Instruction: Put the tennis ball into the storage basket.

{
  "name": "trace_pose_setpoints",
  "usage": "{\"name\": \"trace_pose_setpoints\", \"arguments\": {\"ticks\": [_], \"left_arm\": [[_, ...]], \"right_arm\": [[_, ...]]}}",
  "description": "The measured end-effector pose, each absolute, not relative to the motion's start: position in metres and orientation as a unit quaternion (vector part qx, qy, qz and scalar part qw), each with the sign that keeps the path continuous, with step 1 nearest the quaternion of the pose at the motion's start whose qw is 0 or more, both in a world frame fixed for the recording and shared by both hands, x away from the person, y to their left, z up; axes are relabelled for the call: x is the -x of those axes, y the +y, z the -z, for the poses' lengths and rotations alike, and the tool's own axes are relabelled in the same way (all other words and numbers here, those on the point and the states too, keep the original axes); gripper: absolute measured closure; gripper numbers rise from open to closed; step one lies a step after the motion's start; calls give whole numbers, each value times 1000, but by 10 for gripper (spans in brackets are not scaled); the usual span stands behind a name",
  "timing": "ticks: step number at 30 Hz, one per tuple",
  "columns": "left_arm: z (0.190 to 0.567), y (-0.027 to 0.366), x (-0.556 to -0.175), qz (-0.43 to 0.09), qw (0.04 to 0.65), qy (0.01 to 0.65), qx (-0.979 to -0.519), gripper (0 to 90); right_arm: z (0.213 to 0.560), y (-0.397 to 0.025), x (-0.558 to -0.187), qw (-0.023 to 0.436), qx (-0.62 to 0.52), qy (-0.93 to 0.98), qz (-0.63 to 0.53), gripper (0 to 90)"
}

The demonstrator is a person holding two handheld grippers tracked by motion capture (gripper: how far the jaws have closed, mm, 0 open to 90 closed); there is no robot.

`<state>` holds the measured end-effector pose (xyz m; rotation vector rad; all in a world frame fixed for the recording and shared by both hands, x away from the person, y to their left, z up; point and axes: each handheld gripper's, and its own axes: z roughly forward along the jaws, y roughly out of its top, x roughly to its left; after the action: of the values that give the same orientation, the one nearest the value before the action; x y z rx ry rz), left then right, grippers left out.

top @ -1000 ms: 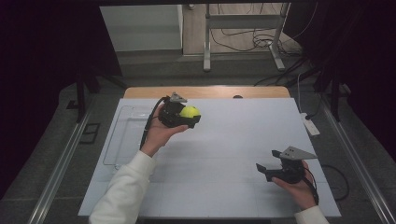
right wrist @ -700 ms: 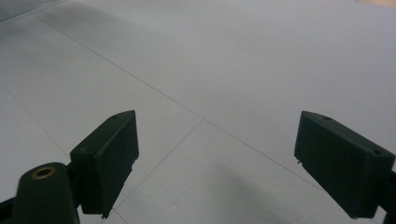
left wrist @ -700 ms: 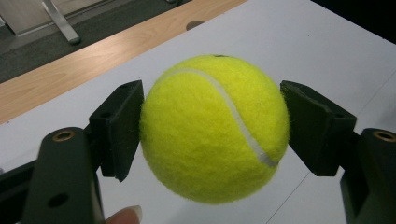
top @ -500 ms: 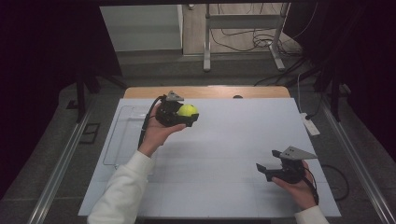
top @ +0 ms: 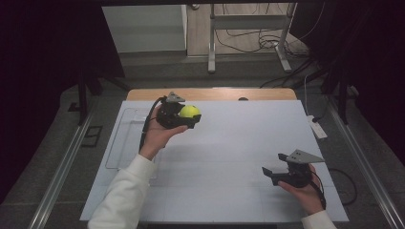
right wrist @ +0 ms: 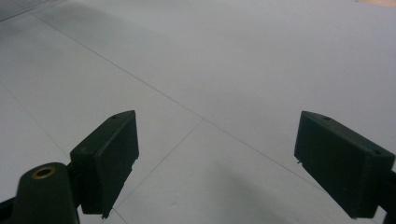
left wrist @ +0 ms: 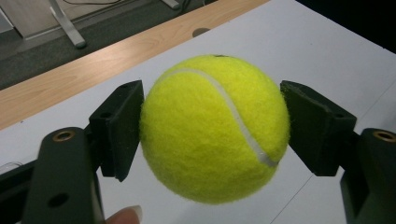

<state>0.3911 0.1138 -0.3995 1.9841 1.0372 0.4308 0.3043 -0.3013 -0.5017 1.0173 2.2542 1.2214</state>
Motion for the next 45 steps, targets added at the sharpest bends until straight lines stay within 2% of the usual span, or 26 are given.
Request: {"name": "trace_pose_setpoints", "arguments": {"ticks": [45], "left_arm": [[396,142,-391,-190,420,442,-770,264]], "right_arm": [[502,-302,-304,191,-363,802,-435,143]]}}
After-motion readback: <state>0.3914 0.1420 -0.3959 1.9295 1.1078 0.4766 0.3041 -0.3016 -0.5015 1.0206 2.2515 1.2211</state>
